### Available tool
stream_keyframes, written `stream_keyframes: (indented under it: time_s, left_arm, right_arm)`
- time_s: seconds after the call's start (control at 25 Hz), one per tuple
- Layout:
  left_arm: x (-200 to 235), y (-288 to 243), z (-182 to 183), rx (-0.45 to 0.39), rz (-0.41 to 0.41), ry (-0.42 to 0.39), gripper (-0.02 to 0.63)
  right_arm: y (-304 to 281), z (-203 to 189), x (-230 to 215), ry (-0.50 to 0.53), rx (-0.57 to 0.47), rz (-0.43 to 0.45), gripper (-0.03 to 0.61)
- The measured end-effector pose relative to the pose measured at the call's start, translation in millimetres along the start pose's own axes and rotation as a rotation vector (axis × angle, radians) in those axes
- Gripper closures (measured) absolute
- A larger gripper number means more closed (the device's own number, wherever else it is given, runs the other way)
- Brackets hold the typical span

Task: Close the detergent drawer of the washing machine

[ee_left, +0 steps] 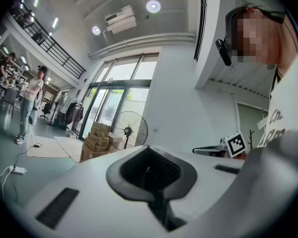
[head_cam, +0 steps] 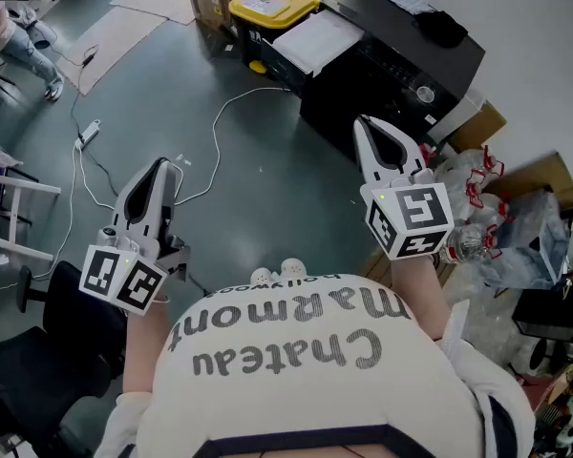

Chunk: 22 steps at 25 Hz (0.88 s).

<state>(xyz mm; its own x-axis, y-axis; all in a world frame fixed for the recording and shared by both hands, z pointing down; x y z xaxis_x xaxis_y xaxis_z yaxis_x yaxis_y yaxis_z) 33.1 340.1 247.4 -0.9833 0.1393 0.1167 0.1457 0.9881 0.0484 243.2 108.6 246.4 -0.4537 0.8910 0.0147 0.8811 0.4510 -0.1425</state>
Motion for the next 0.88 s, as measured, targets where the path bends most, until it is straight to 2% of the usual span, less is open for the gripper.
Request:
stream_keyframes:
  time_s: [0.16,0.28,0.52,0.6,0.76,0.88]
  left_arm:
    - [-3.1,1.9,3.1,0.009,-0.002,-0.043,0.606]
    - [1.0,4.6,4.3,0.014,0.003,-0.044,0.606]
    - [35.5,20.0,-3.9,0.036,0.089,-0.003,0.606]
    - [47.8,29.0,-11.6,0.046,0.106,0.015,0.606]
    - [66.3,39.5,-27.9,0.074,0.119,0.041,0.606]
    - [77.7,45.4,-43.1,0.101,0.127,0.097,0.606]
  right_arm:
    - [-1.8,-0.8,0.8,-0.008,0.002,0.006,0.546]
    - [-6.9,-1.8,2.4,-0.046,0.003,0.015,0.545]
    - [-21.9,-10.5,14.8,-0.354,0.007,0.101,0.545]
    - [-24.1,-20.1,24.5,-0.415,0.016,0.115,0.545]
    - [-32.4,-45.0,42.5,-0.397,0.075,0.089,0.545]
    - [-39.2,-66.0,48.8,-0.373,0.151,0.069,0.545]
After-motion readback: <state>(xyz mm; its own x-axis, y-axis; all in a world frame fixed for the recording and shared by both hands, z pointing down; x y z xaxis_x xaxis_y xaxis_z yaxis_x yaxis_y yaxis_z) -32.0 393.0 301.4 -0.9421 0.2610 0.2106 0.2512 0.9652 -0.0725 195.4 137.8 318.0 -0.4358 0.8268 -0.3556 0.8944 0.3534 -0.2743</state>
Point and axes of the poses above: the fingertips, and each gripper's own axes: y backward along the fingers, x to its left, z out of its top, the point moved 4 cm from there along y, backward along the fingers, and after that the axes turned 7 degrees about -y, right-handed, at the moved point
